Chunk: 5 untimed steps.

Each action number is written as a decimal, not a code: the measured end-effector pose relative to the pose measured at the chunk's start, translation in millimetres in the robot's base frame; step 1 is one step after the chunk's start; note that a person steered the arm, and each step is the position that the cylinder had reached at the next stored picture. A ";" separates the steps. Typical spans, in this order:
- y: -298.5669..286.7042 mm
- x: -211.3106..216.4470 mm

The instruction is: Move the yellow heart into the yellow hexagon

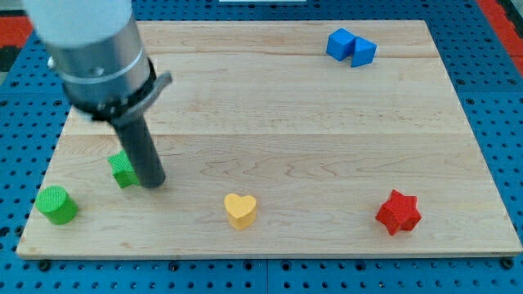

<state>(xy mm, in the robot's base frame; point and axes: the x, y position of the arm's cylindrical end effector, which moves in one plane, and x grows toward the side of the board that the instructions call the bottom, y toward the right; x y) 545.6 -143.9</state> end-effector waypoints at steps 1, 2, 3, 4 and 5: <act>-48.2 57.3; -108.5 71.2; -120.7 46.6; -121.0 8.8; -129.6 2.4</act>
<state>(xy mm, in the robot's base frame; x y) 548.1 -273.5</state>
